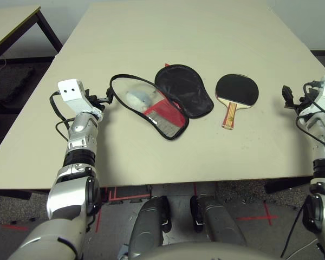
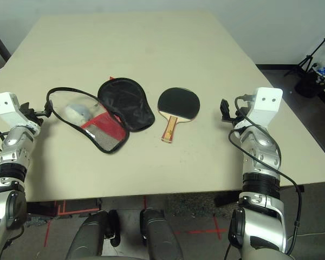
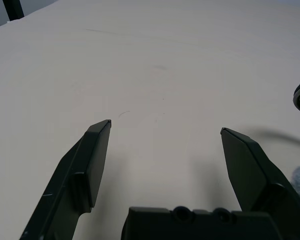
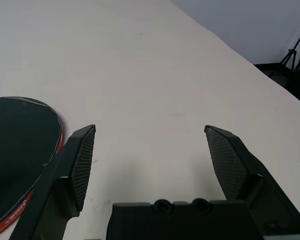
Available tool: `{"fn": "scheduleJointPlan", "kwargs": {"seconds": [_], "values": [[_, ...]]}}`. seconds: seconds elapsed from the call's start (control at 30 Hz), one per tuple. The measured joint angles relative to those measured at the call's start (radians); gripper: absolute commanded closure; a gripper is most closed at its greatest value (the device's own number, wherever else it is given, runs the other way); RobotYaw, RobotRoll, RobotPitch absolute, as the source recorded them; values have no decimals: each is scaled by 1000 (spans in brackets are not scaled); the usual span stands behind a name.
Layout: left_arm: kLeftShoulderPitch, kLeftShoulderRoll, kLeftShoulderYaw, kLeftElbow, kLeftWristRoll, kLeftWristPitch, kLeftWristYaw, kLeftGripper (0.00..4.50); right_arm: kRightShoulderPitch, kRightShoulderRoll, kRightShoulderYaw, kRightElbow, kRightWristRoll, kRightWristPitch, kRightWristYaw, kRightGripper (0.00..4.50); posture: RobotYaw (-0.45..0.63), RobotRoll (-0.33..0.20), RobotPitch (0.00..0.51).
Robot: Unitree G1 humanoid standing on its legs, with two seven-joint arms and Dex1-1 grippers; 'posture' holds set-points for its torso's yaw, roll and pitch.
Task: Store the ping-pong paddle in its case and zip it.
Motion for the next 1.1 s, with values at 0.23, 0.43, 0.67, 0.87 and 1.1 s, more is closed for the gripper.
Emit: {"fn": "scheduleJointPlan", "kwargs": {"seconds": [0.23, 0.43, 0.67, 0.87, 1.1], "values": [[-2, -7, -3, 2, 2, 3, -10, 0, 47, 6, -3, -71, 7, 83, -41, 16, -202, 0, 191], [-109, 104, -34, 20, 3, 73, -167, 0, 66, -13, -25, -388, 85, 450, -100, 16, -198, 0, 190], [-273, 223, -108, 20, 10, 161, -449, 0, -33, 97, -116, -701, 238, 1053, -224, 16, -213, 0, 162], [-334, 158, -202, -10, 33, 218, -618, 0, -161, 338, -136, -790, 185, 1377, -350, 16, -242, 0, 159], [-338, -2, -275, -131, 31, 261, -686, 0, -228, 440, -110, -780, 94, 1383, -442, 16, -236, 0, 150]]}}
